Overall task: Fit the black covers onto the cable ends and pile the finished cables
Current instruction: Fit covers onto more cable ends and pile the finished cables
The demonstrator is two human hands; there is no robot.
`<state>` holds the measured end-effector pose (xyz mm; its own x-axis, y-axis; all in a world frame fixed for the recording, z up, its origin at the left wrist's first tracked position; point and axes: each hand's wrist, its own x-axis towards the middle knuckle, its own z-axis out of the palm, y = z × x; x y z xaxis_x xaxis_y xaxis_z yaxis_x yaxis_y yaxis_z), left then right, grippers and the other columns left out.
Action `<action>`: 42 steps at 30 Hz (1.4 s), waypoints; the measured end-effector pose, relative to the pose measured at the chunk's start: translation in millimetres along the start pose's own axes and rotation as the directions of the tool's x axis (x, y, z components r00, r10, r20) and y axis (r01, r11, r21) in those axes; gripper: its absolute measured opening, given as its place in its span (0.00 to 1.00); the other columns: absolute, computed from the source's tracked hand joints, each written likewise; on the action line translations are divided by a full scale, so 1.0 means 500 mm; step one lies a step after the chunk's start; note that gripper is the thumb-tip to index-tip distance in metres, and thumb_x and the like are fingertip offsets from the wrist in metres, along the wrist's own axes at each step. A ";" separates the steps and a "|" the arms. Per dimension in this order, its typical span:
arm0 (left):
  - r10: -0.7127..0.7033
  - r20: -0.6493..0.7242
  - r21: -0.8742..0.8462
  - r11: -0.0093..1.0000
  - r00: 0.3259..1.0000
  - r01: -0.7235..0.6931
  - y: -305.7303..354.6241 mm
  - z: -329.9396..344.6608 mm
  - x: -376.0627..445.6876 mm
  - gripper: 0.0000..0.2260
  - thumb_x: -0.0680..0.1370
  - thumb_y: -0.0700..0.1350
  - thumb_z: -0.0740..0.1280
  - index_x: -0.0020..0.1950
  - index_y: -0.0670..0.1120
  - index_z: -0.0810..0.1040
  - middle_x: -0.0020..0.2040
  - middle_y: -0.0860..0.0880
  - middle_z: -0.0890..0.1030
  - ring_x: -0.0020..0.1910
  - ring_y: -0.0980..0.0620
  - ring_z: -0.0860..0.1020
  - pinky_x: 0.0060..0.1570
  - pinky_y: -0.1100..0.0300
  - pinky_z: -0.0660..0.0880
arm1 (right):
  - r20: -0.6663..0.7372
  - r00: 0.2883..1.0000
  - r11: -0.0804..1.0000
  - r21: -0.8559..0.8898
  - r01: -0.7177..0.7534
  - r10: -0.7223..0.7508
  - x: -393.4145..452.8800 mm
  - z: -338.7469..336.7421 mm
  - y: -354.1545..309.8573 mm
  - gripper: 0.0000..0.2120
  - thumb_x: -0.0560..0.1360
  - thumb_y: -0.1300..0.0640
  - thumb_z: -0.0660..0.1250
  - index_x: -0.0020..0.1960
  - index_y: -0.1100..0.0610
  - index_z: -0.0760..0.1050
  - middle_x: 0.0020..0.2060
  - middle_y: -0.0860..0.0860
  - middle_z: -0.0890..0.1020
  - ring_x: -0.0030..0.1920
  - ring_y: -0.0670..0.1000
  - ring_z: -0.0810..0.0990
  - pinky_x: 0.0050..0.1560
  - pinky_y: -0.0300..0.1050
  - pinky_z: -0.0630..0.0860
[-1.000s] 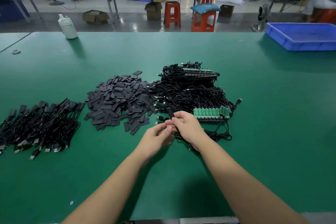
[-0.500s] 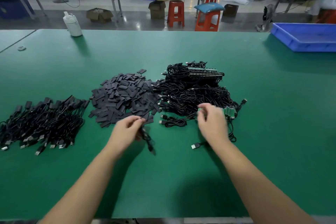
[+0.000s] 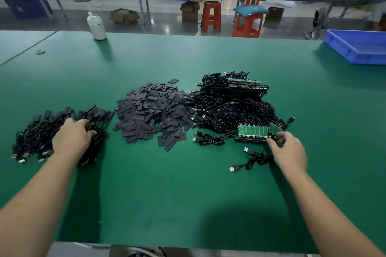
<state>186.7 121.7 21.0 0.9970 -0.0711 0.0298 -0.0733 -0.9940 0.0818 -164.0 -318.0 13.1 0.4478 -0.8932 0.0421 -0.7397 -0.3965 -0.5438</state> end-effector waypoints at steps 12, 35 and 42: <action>0.539 -0.276 -0.213 0.773 0.796 -0.597 0.329 0.017 -0.188 0.11 0.78 0.43 0.66 0.60 0.47 0.80 0.55 0.46 0.79 0.35 0.52 0.76 0.34 0.57 0.79 | 0.006 0.995 0.990 0.104 -0.095 0.095 0.018 0.001 -0.004 0.14 0.78 0.53 0.69 0.62 0.53 0.74 0.40 0.44 0.78 0.44 0.52 0.81 0.41 0.48 0.77; 0.556 0.109 -0.907 0.394 0.824 -0.146 0.683 -0.020 -0.436 0.12 0.78 0.43 0.68 0.35 0.43 0.79 0.32 0.46 0.84 0.30 0.55 0.80 0.38 0.56 0.79 | 0.091 0.930 0.907 0.273 0.322 -0.357 -0.019 -0.037 -0.081 0.07 0.77 0.54 0.68 0.44 0.50 0.85 0.34 0.47 0.82 0.36 0.46 0.75 0.37 0.36 0.68; 0.450 0.066 -0.847 0.497 0.891 -0.188 0.686 -0.029 -0.445 0.18 0.78 0.43 0.69 0.28 0.46 0.71 0.23 0.52 0.75 0.25 0.60 0.80 0.23 0.71 0.65 | -0.084 0.955 0.945 0.143 0.295 -0.285 -0.048 -0.006 -0.095 0.10 0.78 0.54 0.67 0.41 0.56 0.82 0.37 0.50 0.79 0.41 0.56 0.77 0.38 0.48 0.68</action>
<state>-60.7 -202.0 57.0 0.8565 -0.5161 -0.0024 -0.2443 -0.4096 0.8790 -141.1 -278.2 40.5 0.5962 -0.7574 0.2662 -0.4947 -0.6077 -0.6213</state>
